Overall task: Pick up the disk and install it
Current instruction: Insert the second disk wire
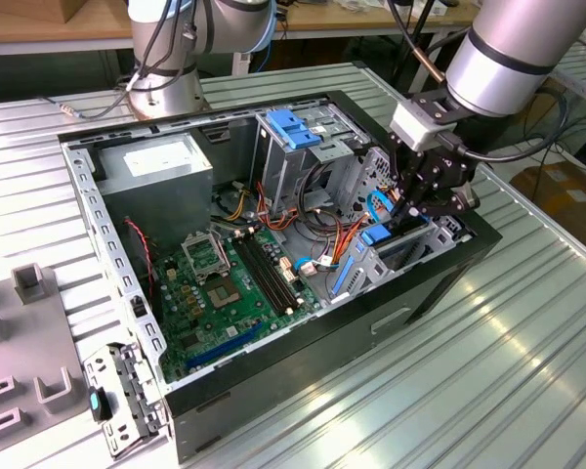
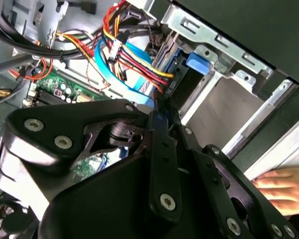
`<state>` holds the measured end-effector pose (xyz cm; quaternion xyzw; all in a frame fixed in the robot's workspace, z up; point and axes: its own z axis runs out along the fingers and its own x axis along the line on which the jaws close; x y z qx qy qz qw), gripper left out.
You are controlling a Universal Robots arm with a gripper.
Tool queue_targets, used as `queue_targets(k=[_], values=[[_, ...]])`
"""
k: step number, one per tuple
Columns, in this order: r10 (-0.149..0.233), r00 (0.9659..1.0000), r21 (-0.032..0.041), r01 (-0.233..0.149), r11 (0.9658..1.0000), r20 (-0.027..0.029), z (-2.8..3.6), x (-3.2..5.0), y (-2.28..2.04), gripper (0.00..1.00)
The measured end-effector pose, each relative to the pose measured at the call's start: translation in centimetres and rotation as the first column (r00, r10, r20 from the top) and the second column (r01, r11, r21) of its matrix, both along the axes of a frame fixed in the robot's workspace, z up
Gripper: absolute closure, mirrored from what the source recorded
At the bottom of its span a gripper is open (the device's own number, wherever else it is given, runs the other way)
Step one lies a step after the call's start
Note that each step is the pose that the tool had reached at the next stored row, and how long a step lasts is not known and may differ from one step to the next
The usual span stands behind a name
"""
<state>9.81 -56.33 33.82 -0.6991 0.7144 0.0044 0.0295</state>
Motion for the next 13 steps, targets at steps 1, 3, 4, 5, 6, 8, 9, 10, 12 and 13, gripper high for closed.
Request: queue_targets(k=[1,3,4,5,6,8,9,10,12,13], values=[[0.0,1.0,0.0003,0.0,1.0,0.0,-0.01,0.0,0.0,0.84],[0.0,1.0,0.0003,0.0,1.0,0.0,-0.01,0.01,-0.01,0.84],[0.0,1.0,0.0003,0.0,1.0,0.0002,-0.01,0.01,-0.01,0.84],[0.0,1.0,0.0026,0.0,1.0,0.001,0.05,0.01,-0.01,0.83],[0.0,1.0,0.0029,0.0,1.0,0.0015,0.28,0.02,-0.01,0.77],[0.0,1.0,0.0008,0.0,1.0,0.0016,1.39,0.01,-0.01,0.7],[0.0,1.0,0.0009,0.0,1.0,0.0016,1.91,0.01,-0.01,0.7],[0.0,1.0,0.0008,0.0,1.0,0.0017,2.18,0.01,-0.01,0.7],[0.0,1.0,0.0007,0.0,1.0,0.0016,2.23,0.02,-0.01,0.7],[0.0,1.0,0.0009,0.0,1.0,0.0016,2.22,0.02,-0.01,0.7]])
